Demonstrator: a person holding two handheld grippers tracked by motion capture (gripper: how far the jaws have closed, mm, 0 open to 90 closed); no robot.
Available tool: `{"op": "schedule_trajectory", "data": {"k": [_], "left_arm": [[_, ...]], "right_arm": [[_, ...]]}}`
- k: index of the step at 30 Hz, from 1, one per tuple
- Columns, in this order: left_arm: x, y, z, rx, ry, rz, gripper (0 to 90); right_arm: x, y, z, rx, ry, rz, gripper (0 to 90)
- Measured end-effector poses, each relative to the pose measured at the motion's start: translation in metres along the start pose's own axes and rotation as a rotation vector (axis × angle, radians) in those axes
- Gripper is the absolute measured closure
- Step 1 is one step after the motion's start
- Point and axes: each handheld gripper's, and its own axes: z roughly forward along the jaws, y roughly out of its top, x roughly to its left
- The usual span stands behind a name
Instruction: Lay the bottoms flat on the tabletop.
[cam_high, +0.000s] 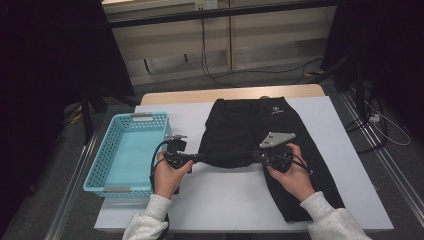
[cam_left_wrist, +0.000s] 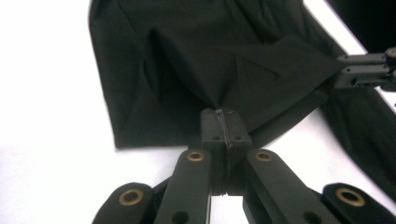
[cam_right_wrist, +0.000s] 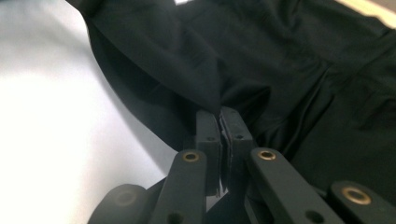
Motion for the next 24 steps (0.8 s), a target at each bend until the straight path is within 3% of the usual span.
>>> {"op": "schedule_trajectory", "data": {"k": [6, 16, 24], "left_arm": [[-0.003, 0.005, -0.014, -0.028, -0.005, -0.008, 90.0], [-0.008, 0.005, -0.023, 0.003, 0.016, 0.014, 90.0], [0.001, -0.003, -0.007, 0.071, 0.06, 0.003, 90.0]], "right_arm": [[0.003, 0.006, -0.007, -0.029, 0.004, -0.018, 87.7], [0.013, 0.006, -0.016, -0.009, 0.058, -0.039, 87.6], [0.014, -0.009, 0.002, 0.097, 0.074, -0.051, 87.3]]}}
